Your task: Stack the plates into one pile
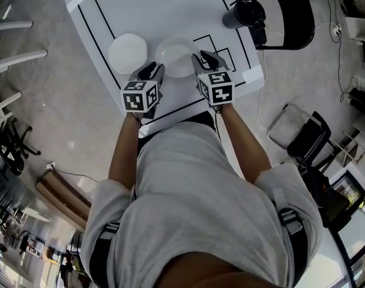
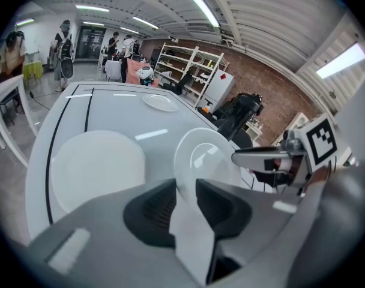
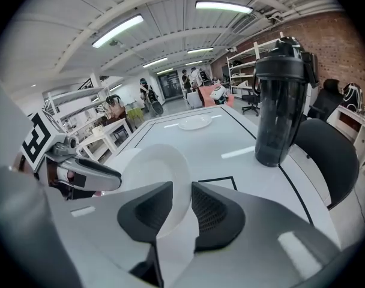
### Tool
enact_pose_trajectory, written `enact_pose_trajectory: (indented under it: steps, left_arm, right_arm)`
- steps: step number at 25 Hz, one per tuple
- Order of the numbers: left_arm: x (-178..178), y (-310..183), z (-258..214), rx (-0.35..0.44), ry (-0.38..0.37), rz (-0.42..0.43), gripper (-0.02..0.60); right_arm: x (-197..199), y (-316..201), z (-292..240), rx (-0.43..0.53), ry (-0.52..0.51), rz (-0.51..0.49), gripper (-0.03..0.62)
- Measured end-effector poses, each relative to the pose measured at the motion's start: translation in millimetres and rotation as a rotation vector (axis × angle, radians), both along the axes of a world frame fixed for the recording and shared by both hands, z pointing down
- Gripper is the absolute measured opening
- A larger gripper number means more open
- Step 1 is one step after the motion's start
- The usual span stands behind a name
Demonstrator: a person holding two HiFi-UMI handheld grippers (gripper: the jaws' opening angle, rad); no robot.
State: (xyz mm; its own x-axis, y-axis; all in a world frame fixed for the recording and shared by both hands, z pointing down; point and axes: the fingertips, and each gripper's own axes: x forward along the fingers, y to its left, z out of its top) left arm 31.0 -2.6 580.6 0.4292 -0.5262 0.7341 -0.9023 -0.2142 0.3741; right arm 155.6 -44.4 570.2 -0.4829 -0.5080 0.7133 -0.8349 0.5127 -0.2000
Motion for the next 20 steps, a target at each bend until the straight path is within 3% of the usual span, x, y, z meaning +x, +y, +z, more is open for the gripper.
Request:
enact_pose_trajectory:
  steps: [20]
  left_arm:
    - [-63,19,-13,0.02,-0.009,-0.049,0.097]
  right_arm:
    - [-64,18,-12,0.018,-0.003,-0.044,0.106]
